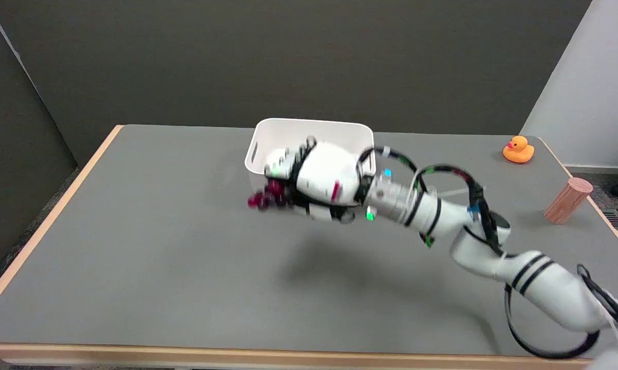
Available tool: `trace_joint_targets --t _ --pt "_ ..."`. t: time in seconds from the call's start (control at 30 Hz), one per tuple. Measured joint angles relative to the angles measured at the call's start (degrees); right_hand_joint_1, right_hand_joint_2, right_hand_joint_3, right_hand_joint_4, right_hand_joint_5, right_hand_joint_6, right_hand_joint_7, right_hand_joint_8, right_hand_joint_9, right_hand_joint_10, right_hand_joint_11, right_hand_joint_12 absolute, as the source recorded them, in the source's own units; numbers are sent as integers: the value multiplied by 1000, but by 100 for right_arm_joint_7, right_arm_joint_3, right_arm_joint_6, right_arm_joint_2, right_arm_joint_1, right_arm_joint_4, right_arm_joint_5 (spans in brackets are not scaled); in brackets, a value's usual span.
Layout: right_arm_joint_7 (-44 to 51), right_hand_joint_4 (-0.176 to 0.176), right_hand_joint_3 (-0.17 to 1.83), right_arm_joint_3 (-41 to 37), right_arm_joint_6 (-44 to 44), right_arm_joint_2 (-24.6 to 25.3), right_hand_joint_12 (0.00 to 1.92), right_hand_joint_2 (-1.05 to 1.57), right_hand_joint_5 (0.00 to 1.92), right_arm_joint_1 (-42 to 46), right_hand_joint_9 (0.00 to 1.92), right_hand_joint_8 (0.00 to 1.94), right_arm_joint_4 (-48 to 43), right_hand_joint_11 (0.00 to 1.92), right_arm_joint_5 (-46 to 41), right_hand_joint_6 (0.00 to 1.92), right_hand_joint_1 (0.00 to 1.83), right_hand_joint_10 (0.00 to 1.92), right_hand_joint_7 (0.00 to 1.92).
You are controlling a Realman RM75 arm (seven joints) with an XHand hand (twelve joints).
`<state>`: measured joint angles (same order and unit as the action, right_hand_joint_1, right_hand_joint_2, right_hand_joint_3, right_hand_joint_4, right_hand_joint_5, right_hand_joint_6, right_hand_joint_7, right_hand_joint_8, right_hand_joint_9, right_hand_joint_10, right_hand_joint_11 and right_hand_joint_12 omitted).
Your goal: Place the grape into the white box.
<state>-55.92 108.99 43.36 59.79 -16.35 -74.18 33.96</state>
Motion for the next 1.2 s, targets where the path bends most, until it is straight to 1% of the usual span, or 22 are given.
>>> trace_joint_targets --t 0.13,0.23,0.33,0.43,0.57,0.6,0.63,0.67,0.73,0.8,0.87,0.93,1.07,1.13,1.2 --pt "-2 -129 129 53 -354 24 1688 1221 527 -440 817 1370 33 734 -159 1573 1166 1275 841" --pt "-3 -141 144 195 -660 74 1669 1212 529 -847 820 1362 235 740 -292 1576 1169 1264 849" --pt "-4 -142 139 363 -938 149 1667 1215 526 -1243 817 1363 525 734 -418 1581 1168 1263 847" --pt "-7 -141 138 586 -1276 286 1660 1216 526 -1738 819 1361 1038 739 -573 1582 1168 1259 847" --pt "-12 -153 135 816 -1645 487 1624 1221 506 -2245 807 1368 1765 709 -726 1595 1175 1243 842" --pt "-15 -41 421 867 -1730 541 1632 1062 448 -2357 741 1198 1953 653 -760 1413 1085 1228 776" --pt "-20 93 760 925 -1833 602 1643 872 382 -2480 664 995 2167 586 -795 1196 979 1212 699" --pt "-29 148 921 974 -1931 654 1612 753 323 -2588 577 795 2368 509 -829 951 899 1134 604" --pt "-58 139 958 1056 -2124 744 1464 628 205 -2761 375 433 2697 325 -907 475 760 879 375" --pt "-102 132 955 1134 -2301 818 1302 558 92 -2898 201 272 2968 154 -1000 319 612 700 176" --pt "-140 132 940 1183 -2441 861 1246 535 70 -2980 144 229 3122 92 -1123 296 572 661 103" --pt "-180 126 896 1217 -2570 881 1209 513 29 -3018 52 208 3189 19 -1249 288 491 608 13" --pt "-261 112 882 1211 -2775 846 1124 477 7 -2953 1 84 3057 -1 -1504 247 446 528 -1" --pt "-302 112 876 1144 -2846 799 1095 471 8 -2824 -1 48 2866 -1 -1645 233 425 475 -1" --pt "-338 104 875 1031 -2892 744 994 462 6 -2658 -1 6 2645 -1 -1810 195 407 369 -1"
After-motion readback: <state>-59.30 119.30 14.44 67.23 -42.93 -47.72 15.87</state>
